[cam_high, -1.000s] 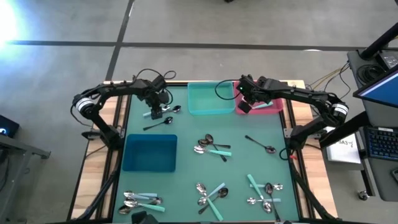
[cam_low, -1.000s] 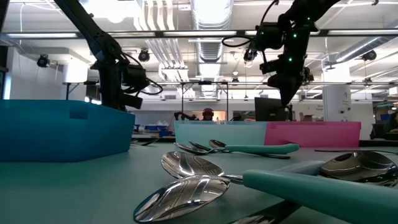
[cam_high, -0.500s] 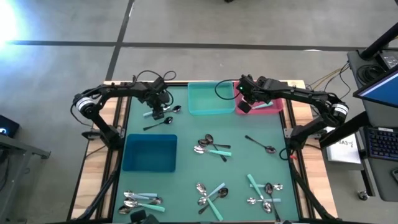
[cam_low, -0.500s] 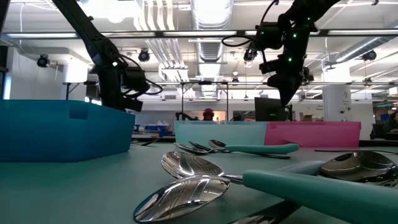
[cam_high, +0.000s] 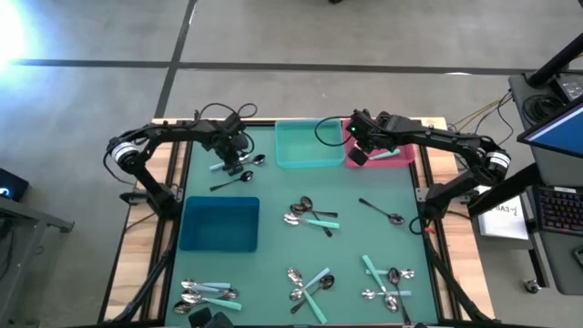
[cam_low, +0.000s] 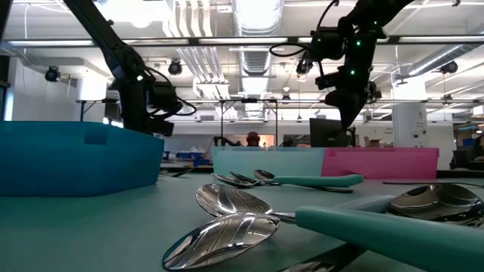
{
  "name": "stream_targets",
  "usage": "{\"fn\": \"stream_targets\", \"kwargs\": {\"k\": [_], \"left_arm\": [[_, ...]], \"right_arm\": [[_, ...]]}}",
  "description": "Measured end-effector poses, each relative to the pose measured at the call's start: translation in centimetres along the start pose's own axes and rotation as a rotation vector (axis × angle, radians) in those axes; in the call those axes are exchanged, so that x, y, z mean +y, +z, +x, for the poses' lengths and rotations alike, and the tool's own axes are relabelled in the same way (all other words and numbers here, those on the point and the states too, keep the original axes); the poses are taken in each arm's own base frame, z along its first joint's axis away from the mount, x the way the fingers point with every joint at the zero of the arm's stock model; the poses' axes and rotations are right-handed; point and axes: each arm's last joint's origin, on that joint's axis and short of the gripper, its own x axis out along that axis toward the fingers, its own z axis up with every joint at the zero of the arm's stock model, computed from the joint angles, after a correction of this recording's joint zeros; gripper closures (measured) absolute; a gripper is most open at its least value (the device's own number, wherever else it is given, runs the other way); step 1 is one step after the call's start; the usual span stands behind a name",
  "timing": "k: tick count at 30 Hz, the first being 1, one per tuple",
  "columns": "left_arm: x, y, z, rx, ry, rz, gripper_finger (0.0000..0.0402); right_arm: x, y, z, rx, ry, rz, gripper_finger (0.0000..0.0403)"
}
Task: Sort silverware by color (type)
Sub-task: Put the top left blue spoon into the light blue bin
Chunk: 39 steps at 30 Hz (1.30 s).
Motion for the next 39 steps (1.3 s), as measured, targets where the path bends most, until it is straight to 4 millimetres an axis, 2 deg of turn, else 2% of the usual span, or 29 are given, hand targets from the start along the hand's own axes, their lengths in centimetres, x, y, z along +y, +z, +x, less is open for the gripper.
{"fn": "stream_targets", "kwargs": {"k": [6, 12, 16, 21, 24, 27, 33, 39], "left_arm": [[0.7, 1.0, -1.5, -0.041, 0.045, -0.029, 0.0398], [1.4, 2.6, -5.3, -0.178, 0.077, -0.053, 0.04], [1.6, 3.7, -8.8, -0.356, 0.04, -0.119, 0.04], [0.4, 4.7, -12.4, -0.661, -0.166, -0.184, 0.0401], [-0.8, 5.1, -13.9, -0.794, -0.245, -0.191, 0.0401], [-2.4, 5.6, -15.1, -0.904, -0.273, -0.139, 0.0401], [-5.3, 6.9, -17.0, -1.077, -0.295, -0.093, 0.0401], [-7.7, 7.9, -18.7, -1.262, -0.28, -0.055, 0.0401]], "right_arm": [[0.0, 0.0, 0.0, 0.001, 0.0, -0.002, 0.031], [0.0, 0.0, 0.0, 0.004, 0.001, -0.02, 0.031], [0.0, 0.0, 0.0, -0.002, 0.002, -0.01, 0.031], [0.3, 0.7, 0.0, -0.06, 0.091, 0.047, 0.031], [0.9, 1.7, -0.3, -0.166, 0.234, 0.056, 0.031], [1.8, 3.3, -0.9, -0.348, 0.385, 0.065, 0.031], [3.4, 5.9, -3.4, -0.739, 0.705, 0.021, 0.031], [4.6, 6.6, -5.1, -0.903, 0.795, -0.023, 0.0296]]}}
